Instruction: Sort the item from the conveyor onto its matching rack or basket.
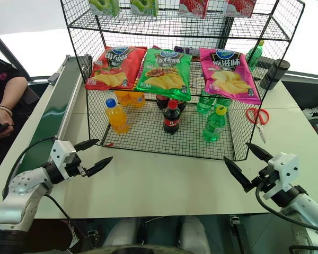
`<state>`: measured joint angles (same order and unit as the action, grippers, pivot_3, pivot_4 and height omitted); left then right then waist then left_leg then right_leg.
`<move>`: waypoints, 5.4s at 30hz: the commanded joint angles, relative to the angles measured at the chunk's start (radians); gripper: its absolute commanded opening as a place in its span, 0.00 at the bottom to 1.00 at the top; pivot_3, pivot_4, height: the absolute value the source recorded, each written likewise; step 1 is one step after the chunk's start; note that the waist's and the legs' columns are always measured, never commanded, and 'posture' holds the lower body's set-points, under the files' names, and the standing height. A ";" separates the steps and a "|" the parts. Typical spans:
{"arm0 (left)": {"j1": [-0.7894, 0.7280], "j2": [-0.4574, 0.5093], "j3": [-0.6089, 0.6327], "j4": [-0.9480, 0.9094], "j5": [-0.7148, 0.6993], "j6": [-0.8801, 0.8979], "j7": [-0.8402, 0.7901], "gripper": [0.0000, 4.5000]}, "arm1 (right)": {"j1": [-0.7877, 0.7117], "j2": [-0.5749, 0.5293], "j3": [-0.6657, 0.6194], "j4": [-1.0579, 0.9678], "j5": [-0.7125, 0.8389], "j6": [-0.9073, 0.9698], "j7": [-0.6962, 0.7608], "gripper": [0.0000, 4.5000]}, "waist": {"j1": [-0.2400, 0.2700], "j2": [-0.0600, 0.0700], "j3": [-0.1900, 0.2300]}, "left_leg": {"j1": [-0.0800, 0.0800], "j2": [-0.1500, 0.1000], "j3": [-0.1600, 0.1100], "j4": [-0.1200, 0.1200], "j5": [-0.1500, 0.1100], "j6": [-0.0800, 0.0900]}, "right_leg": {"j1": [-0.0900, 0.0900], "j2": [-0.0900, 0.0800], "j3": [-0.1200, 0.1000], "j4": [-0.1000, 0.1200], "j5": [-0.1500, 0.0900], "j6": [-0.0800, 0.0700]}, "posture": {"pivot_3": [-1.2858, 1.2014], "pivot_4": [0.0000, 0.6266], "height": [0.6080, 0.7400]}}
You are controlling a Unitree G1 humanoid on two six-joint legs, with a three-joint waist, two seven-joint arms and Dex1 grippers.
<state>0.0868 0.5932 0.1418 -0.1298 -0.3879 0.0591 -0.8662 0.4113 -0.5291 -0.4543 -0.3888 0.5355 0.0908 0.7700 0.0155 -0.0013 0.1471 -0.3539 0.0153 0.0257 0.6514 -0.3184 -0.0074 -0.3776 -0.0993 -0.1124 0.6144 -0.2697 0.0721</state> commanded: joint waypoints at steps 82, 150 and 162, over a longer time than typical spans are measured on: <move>-0.049 -0.015 0.008 -0.035 0.013 0.015 0.078 1.00 | -0.096 0.016 0.089 0.053 -0.049 -0.050 -0.028 0.99 | -0.001 0.000 -0.001 | 0.000 0.000 0.000 0.000 0.000 0.000 | 0.000 0.001 0.000 0.000 0.000 0.000 | 0.52 0.24 0.94; -0.061 -0.116 0.358 0.068 -0.025 0.142 0.528 1.00 | -0.410 0.174 0.540 0.038 -0.180 0.068 -0.115 0.99 | -0.002 -0.004 -0.003 | 0.000 0.000 0.000 0.001 0.000 -0.001 | 0.000 0.001 -0.001 0.001 0.000 0.000 | 0.52 0.24 0.94; -0.077 -0.138 0.377 0.069 -0.041 0.156 0.557 1.00 | -0.367 0.184 0.597 -0.092 -0.166 0.173 -0.172 0.99 | -0.003 -0.005 -0.003 | 0.000 0.000 0.000 0.001 0.000 -0.001 | 0.000 0.000 -0.001 0.001 0.000 0.000 | 0.52 0.24 0.94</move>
<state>0.0246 0.4489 0.4866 -0.0448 -0.4233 0.2272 -0.3206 0.0461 -0.3492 0.1439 -0.4252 0.3655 0.2608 0.6087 0.0127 -0.0058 0.1438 -0.3543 0.0151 0.0252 0.6522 -0.3182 -0.0081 -0.3781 -0.0991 -0.1130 0.6152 -0.2695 0.0724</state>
